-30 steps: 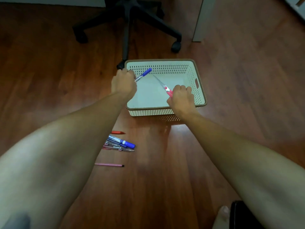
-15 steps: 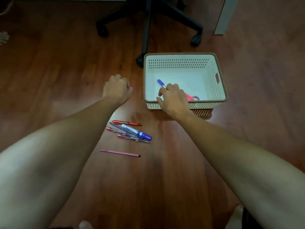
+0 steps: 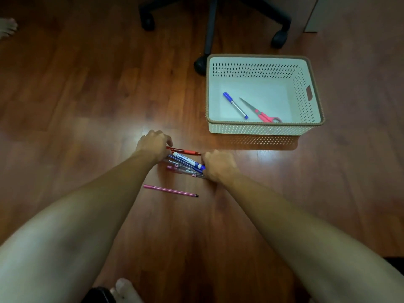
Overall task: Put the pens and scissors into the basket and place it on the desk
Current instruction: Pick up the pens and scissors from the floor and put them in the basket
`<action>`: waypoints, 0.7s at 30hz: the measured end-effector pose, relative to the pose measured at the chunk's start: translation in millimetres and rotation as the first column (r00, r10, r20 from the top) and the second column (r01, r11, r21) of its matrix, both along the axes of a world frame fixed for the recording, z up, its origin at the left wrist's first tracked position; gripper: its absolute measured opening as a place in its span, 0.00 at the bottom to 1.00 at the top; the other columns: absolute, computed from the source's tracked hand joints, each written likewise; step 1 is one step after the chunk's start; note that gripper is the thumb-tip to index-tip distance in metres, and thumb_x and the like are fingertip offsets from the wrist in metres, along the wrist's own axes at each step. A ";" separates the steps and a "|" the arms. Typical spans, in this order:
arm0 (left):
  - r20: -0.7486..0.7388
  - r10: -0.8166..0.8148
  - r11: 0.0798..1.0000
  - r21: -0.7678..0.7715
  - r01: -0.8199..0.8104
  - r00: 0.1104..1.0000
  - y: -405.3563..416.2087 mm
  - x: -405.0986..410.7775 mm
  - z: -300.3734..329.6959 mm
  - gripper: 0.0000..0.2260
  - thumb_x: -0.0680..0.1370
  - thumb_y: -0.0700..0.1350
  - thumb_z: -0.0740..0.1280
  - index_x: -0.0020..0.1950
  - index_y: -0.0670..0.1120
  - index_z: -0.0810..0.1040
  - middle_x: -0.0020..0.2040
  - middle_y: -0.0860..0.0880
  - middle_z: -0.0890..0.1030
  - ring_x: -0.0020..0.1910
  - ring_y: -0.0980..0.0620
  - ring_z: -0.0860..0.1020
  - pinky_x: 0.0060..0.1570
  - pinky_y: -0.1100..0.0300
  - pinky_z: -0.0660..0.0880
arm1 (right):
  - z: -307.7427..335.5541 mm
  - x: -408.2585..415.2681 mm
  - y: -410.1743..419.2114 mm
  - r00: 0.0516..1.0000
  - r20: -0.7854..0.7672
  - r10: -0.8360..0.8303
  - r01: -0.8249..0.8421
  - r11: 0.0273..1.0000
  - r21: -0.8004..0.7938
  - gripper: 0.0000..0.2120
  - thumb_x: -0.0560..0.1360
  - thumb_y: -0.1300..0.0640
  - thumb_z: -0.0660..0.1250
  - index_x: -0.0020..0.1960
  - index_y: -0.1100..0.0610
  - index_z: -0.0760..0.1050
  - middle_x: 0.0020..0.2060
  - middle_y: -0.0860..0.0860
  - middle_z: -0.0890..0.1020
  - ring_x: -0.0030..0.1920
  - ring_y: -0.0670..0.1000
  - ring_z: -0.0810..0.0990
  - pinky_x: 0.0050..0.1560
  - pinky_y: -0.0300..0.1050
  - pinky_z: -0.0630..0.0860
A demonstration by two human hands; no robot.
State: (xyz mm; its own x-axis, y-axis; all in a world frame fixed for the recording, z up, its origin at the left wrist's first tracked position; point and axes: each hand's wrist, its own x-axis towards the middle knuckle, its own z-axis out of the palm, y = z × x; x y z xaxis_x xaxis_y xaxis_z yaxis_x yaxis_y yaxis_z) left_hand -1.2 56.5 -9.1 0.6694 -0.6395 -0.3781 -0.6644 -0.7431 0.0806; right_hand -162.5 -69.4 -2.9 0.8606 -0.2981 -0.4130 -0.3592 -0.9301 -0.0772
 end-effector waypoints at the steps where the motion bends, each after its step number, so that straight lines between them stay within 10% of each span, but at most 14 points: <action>1: 0.008 -0.002 1.000 0.004 0.002 1.000 -1.4 -1.5 -1.9 0.12 0.75 0.48 0.71 0.58 0.53 0.83 0.57 0.47 0.81 0.59 0.46 0.75 0.55 0.51 0.74 | -1.8 -1.5 -0.1 1.000 -0.001 -0.006 0.006 1.000 -0.004 0.11 0.78 0.56 0.63 0.60 0.56 0.74 0.55 0.55 0.80 0.52 0.56 0.80 0.43 0.47 0.72; 11: 0.145 -0.158 0.980 0.146 0.136 0.977 -13.2 -1.0 -11.1 0.11 0.78 0.45 0.67 0.60 0.48 0.79 0.58 0.46 0.79 0.60 0.45 0.75 0.55 0.51 0.71 | -9.0 -11.8 -15.7 0.999 0.020 -0.028 0.029 0.999 -0.044 0.13 0.79 0.57 0.63 0.63 0.56 0.72 0.58 0.54 0.79 0.57 0.56 0.78 0.51 0.49 0.75; 21: 0.137 0.129 0.989 -0.084 -0.118 0.982 -18.7 26.6 45.5 0.08 0.77 0.45 0.71 0.54 0.43 0.82 0.52 0.39 0.83 0.53 0.38 0.80 0.48 0.52 0.76 | 28.2 -8.8 -58.3 0.922 0.299 -0.246 0.188 0.960 0.209 0.09 0.77 0.53 0.67 0.56 0.54 0.74 0.52 0.52 0.79 0.53 0.55 0.77 0.49 0.49 0.75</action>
State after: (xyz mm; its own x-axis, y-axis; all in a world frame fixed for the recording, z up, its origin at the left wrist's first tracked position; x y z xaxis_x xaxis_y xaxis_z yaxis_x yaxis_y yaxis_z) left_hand 25.4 37.8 36.5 0.7883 -0.5717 -0.2276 -0.5766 -0.8154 0.0509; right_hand -171.3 -127.7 25.3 0.8771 -0.4414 -0.1892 -0.4801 -0.7936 -0.3738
